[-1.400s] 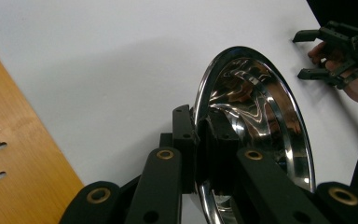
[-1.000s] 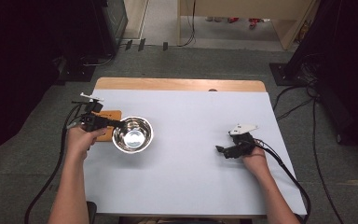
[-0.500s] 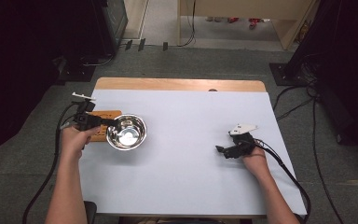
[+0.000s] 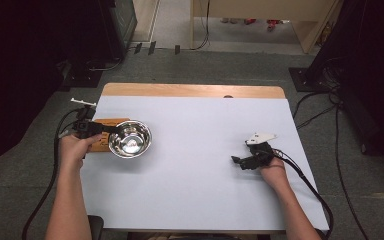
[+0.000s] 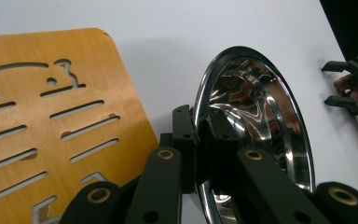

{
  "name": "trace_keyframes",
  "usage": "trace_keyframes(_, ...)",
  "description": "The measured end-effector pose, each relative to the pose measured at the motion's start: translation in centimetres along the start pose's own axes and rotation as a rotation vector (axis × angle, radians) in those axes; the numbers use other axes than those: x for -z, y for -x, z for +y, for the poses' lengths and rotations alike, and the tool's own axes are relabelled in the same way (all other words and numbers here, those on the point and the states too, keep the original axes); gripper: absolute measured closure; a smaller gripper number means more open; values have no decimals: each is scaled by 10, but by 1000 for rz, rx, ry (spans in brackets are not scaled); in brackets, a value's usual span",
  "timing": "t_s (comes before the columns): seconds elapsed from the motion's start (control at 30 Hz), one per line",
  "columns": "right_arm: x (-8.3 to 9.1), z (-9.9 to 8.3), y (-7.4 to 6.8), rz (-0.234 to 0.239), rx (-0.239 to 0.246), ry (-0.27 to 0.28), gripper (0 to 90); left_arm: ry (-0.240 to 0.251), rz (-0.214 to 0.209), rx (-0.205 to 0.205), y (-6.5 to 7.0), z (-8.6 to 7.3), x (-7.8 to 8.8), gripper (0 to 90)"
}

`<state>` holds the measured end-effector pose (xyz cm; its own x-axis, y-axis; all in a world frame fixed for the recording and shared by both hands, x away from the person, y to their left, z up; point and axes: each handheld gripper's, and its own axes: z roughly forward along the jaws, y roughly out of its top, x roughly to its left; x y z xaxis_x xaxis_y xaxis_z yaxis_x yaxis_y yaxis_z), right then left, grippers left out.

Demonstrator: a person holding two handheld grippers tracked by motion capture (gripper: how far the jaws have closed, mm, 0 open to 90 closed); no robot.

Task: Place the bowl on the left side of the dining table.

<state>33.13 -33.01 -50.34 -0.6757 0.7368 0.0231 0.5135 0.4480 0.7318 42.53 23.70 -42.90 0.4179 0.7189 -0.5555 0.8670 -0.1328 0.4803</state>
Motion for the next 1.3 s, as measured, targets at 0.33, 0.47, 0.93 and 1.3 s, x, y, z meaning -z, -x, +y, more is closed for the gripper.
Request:
trace_keyframes(0.33, 0, 0, 0, 0, 0, 0, 126, 17, 19, 21, -9, 0, 7, 855)
trace_keyframes(0.47, 0, 0, 0, 0, 1, 0, 126, 24, 27, 37, -15, 0, 9, 855)
trace_keyframes(0.93, 0, 0, 0, 0, 1, 1, 126, 42, 53, 56, -27, 1, 14, 855)
trace_keyframes(1.3, 0, 0, 0, 1, 0, 1, 126, 64, 74, 84, -41, -2, 25, 855)
